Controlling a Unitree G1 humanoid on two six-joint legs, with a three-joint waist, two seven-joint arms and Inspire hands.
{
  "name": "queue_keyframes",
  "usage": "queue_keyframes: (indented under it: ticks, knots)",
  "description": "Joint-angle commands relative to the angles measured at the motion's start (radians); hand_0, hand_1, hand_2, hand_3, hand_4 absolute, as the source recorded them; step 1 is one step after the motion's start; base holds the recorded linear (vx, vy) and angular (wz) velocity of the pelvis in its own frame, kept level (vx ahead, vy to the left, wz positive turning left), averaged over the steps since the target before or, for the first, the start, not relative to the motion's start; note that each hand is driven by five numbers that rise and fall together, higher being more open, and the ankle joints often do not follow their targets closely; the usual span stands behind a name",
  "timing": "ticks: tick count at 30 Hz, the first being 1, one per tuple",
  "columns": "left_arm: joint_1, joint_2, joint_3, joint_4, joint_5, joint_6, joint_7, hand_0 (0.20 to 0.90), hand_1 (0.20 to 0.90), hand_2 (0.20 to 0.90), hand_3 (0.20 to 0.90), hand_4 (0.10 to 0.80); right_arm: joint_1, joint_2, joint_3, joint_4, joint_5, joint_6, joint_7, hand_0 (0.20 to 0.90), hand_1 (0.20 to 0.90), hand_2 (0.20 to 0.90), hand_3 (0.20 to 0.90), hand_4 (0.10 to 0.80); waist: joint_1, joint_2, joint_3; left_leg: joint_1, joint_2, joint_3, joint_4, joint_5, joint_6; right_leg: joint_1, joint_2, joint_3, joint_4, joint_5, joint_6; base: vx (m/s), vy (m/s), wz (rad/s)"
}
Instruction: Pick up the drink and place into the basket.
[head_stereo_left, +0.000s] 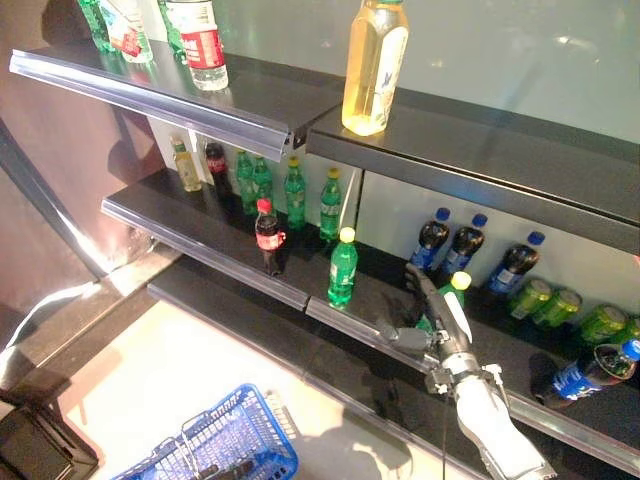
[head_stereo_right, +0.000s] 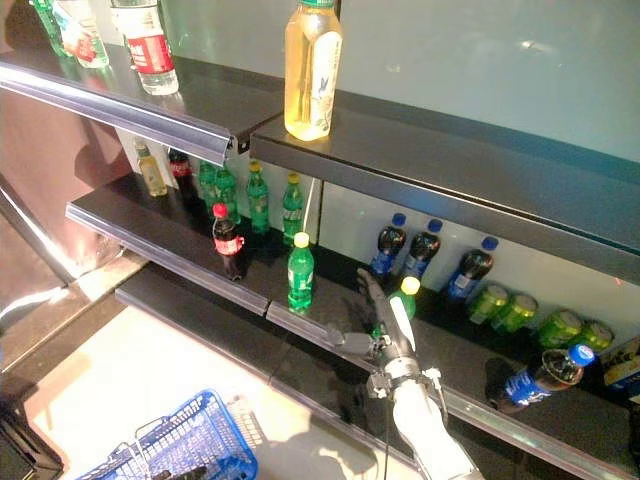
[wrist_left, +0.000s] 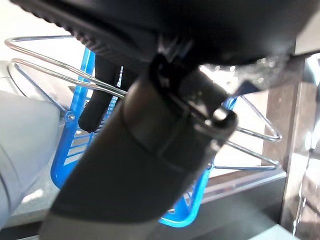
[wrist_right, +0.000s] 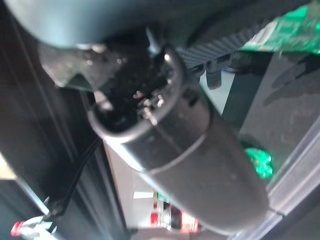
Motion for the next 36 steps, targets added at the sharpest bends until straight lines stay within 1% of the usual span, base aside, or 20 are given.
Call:
queue_keyframes:
  ticks: [1, 4, 7, 8, 9, 11, 12, 13, 17, 23, 25, 27, 29, 31, 32, 35, 36]
  knots:
    - [0.014, -0.094, -0.066, 0.016, -0.013, 0.023, -0.048, 0.300, 0.300, 0.300, 0.200, 0.100, -0.106, -0.013, -0.075, -0.122, 0.010, -0.038, -0.083, 0.900, 0.900, 0.900, 0.900, 0.800, 0.034, 0.061, -0.015, 0.101, 0.062, -0.024, 0.012, -0.066, -0.006, -0.120, -0.031, -0.010, 0.111, 0.060, -0.032, 0.128, 0.085, 0.03]
    - [0.020, -0.099, -0.083, 0.002, -0.027, 0.020, -0.061, 0.300, 0.300, 0.300, 0.200, 0.100, -0.112, -0.028, -0.079, -0.113, 0.026, -0.030, -0.086, 0.900, 0.900, 0.900, 0.900, 0.800, 0.039, 0.069, 0.010, 0.075, 0.057, -0.040, 0.056, -0.071, -0.009, -0.145, -0.039, -0.014, 0.150, 0.049, -0.038, 0.079, 0.091, 0.05]
    - [0.005, -0.101, -0.116, -0.014, -0.058, 0.009, -0.076, 0.300, 0.300, 0.300, 0.200, 0.100, -0.141, -0.042, -0.075, -0.085, 0.042, -0.051, -0.101, 0.900, 0.900, 0.900, 0.900, 0.800, 0.047, 0.072, 0.051, 0.012, 0.046, -0.063, 0.134, -0.086, -0.008, -0.197, -0.049, -0.013, 0.207, 0.036, -0.046, -0.023, 0.070, 0.14]
    - [-0.005, -0.100, -0.136, -0.023, -0.078, 0.001, -0.078, 0.300, 0.300, 0.300, 0.200, 0.100, -0.159, -0.046, -0.073, -0.065, 0.054, -0.068, -0.111, 0.900, 0.900, 0.900, 0.900, 0.800, 0.054, 0.072, 0.074, -0.017, 0.041, -0.074, 0.166, -0.094, -0.004, -0.220, -0.050, -0.010, 0.229, 0.031, -0.049, -0.023, 0.034, 0.20]
    - [-0.009, -0.099, -0.142, -0.026, -0.084, 0.000, -0.078, 0.300, 0.300, 0.300, 0.200, 0.100, -0.166, -0.047, -0.072, -0.058, 0.058, -0.074, -0.115, 0.900, 0.900, 0.900, 0.900, 0.800, 0.057, 0.071, 0.081, -0.027, 0.038, -0.078, 0.176, -0.097, -0.002, -0.227, -0.051, -0.009, 0.235, 0.030, -0.049, -0.019, 0.017, 0.28]
    - [-0.026, -0.089, -0.169, -0.056, -0.109, -0.008, -0.076, 0.300, 0.300, 0.300, 0.200, 0.100, -0.207, -0.052, -0.066, -0.026, 0.073, -0.108, -0.148, 0.900, 0.900, 0.900, 0.900, 0.800, 0.076, 0.064, 0.124, -0.072, 0.025, -0.096, 0.217, -0.112, 0.010, -0.260, -0.051, -0.005, 0.263, 0.022, -0.049, -0.013, 0.004, 0.31]
    - [-0.028, -0.088, -0.171, -0.058, -0.110, -0.008, -0.077, 0.300, 0.300, 0.300, 0.200, 0.100, -0.211, -0.053, -0.065, -0.024, 0.074, -0.110, -0.150, 0.900, 0.900, 0.900, 0.900, 0.800, 0.077, 0.063, 0.127, -0.076, 0.023, -0.097, 0.221, -0.114, 0.010, -0.263, -0.052, -0.005, 0.265, 0.022, -0.049, -0.028, -0.002, 0.25]
    - [-0.035, -0.079, -0.183, -0.074, -0.122, -0.013, -0.080, 0.300, 0.300, 0.300, 0.200, 0.100, -0.236, -0.056, -0.061, -0.010, 0.083, -0.125, -0.172, 0.900, 0.900, 0.900, 0.900, 0.800, 0.087, 0.059, 0.151, -0.095, 0.015, -0.107, 0.239, -0.121, 0.015, -0.276, -0.054, -0.005, 0.276, 0.021, -0.047, -0.027, -0.002, 0.24]
    - [-0.044, -0.053, -0.201, -0.112, -0.133, 0.001, -0.074, 0.300, 0.300, 0.300, 0.200, 0.100, -0.295, -0.069, -0.064, 0.005, 0.102, -0.141, -0.213, 0.900, 0.900, 0.900, 0.900, 0.800, 0.106, 0.055, 0.198, -0.139, -0.007, -0.128, 0.296, -0.141, 0.025, -0.310, -0.067, -0.003, 0.315, 0.017, -0.043, 0.013, 0.028, 0.17]
    - [-0.035, -0.033, -0.215, -0.145, -0.134, 0.019, -0.066, 0.300, 0.300, 0.300, 0.200, 0.100, -0.343, -0.082, -0.071, -0.007, 0.132, -0.123, -0.260, 0.900, 0.900, 0.900, 0.900, 0.800, 0.122, 0.057, 0.228, -0.156, -0.022, -0.140, 0.325, -0.156, 0.034, -0.315, -0.078, 0.003, 0.325, 0.016, -0.034, 0.061, 0.033, 0.14]
    - [-0.033, -0.031, -0.219, -0.153, -0.130, 0.026, -0.063, 0.300, 0.300, 0.300, 0.200, 0.100, -0.355, -0.082, -0.074, -0.012, 0.140, -0.112, -0.298, 0.900, 0.900, 0.900, 0.900, 0.800, 0.127, 0.058, 0.234, -0.152, -0.025, -0.142, 0.326, -0.158, 0.036, -0.308, -0.080, 0.003, 0.322, 0.018, -0.030, 0.084, 0.017, 0.08]
    - [-0.015, -0.028, -0.217, -0.163, -0.107, 0.036, -0.060, 0.300, 0.300, 0.300, 0.200, 0.100, -0.356, -0.077, -0.084, -0.013, 0.165, -0.093, -0.366, 0.900, 0.900, 0.900, 0.900, 0.800, 0.136, 0.058, 0.234, -0.141, -0.025, -0.143, 0.329, -0.164, 0.036, -0.289, -0.082, 0.000, 0.315, 0.017, -0.023, 0.165, 0.008, 0.14]
    - [0.024, -0.026, -0.215, -0.177, -0.077, 0.042, -0.058, 0.300, 0.300, 0.300, 0.200, 0.100, -0.346, -0.053, -0.106, 0.000, 0.176, -0.068, -0.436, 0.900, 0.900, 0.900, 0.900, 0.800, 0.147, 0.060, 0.226, -0.115, -0.022, -0.144, 0.317, -0.168, 0.036, -0.261, -0.084, -0.004, 0.302, 0.017, -0.012, 0.216, 0.030, 0.28]
    - [0.033, -0.026, -0.216, -0.182, -0.070, 0.045, -0.056, 0.300, 0.300, 0.300, 0.200, 0.100, -0.345, -0.046, -0.109, 0.001, 0.179, -0.062, -0.451, 0.900, 0.900, 0.900, 0.900, 0.800, 0.150, 0.062, 0.225, -0.105, -0.022, -0.144, 0.313, -0.169, 0.037, -0.251, -0.084, -0.005, 0.297, 0.017, -0.009, 0.138, 0.022, 0.17]
    - [0.059, -0.025, -0.218, -0.191, -0.048, 0.047, -0.055, 0.300, 0.300, 0.300, 0.200, 0.100, -0.342, -0.031, -0.117, 0.009, 0.191, -0.045, -0.466, 0.900, 0.900, 0.900, 0.900, 0.800, 0.160, 0.063, 0.220, -0.090, -0.022, -0.143, 0.307, -0.173, 0.037, -0.233, -0.085, -0.006, 0.287, 0.016, -0.003, 0.135, 0.018, 0.14]
    - [0.068, -0.019, -0.223, -0.200, -0.040, 0.052, -0.051, 0.300, 0.300, 0.300, 0.200, 0.100, -0.351, -0.020, -0.114, 0.019, 0.191, -0.040, -0.492, 0.900, 0.900, 0.900, 0.900, 0.800, 0.168, 0.064, 0.220, -0.082, -0.021, -0.142, 0.306, -0.176, 0.036, -0.223, -0.086, -0.009, 0.283, 0.015, 0.001, 0.098, 0.011, 0.08]
    - [0.064, -0.008, -0.223, -0.203, -0.038, 0.058, -0.057, 0.300, 0.300, 0.300, 0.200, 0.100, -0.381, -0.003, -0.109, 0.036, 0.197, -0.030, -0.529, 0.900, 0.900, 0.900, 0.900, 0.800, 0.177, 0.066, 0.227, -0.083, -0.020, -0.140, 0.309, -0.182, 0.036, -0.222, -0.087, -0.012, 0.283, 0.013, 0.005, 0.041, -0.002, 0.00]
